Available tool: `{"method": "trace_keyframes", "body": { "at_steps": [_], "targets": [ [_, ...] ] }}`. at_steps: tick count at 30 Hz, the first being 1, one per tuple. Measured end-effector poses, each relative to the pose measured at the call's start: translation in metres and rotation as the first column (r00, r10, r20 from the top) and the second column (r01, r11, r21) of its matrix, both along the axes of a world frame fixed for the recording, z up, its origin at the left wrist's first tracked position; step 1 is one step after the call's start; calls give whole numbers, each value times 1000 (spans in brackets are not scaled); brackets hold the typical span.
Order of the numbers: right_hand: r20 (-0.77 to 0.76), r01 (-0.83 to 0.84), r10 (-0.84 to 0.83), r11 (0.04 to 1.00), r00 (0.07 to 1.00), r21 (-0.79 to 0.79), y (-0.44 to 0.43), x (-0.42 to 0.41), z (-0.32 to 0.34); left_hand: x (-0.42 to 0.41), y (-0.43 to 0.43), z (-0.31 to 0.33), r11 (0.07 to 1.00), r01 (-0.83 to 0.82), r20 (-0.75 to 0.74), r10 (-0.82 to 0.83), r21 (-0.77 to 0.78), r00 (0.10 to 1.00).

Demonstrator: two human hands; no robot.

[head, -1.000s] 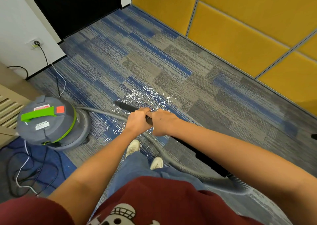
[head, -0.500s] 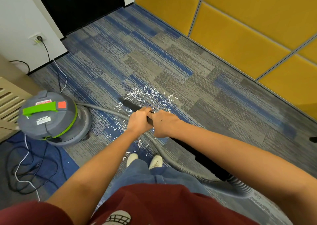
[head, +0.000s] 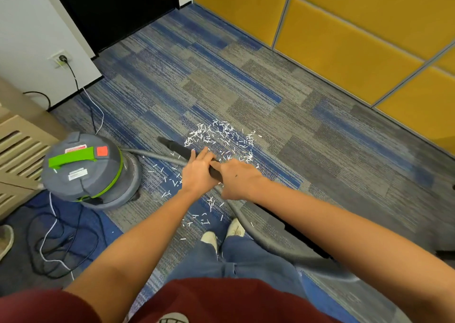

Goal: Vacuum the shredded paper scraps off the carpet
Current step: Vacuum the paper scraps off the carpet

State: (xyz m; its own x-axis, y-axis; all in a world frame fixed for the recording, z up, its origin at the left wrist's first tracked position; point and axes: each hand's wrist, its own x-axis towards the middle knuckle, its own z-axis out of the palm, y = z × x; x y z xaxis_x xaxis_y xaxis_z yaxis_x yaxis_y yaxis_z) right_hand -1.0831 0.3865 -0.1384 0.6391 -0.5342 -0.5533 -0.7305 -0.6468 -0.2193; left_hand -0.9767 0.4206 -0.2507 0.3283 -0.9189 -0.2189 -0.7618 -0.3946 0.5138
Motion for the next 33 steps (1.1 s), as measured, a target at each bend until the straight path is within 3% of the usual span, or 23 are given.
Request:
{"method": "trace_keyframes", "body": {
  "at_steps": [2,6,11,23,33],
  "targets": [
    [15,23,-22,999,1000,-27,4,-4,1,0,3,3,998,0,-17,-1,-68,1000],
    [32,54,-53,998,998,-27,7,-16,5,-2,7,10,990,51,94,-38,-135,995],
    [55,15,-14,1000,998,-17,7,-41,16,-18,12,19,987,158,256,-143,-39,956],
    [-7,-143,143,987,990,-75,28,-117,10,-102,45,6,995,96,204,-90,-19,975],
    [67,-14,13,1000,998,20,52,-93,-33,-74,58,-29,997,64,110,-68,38,992]
  ]
}}
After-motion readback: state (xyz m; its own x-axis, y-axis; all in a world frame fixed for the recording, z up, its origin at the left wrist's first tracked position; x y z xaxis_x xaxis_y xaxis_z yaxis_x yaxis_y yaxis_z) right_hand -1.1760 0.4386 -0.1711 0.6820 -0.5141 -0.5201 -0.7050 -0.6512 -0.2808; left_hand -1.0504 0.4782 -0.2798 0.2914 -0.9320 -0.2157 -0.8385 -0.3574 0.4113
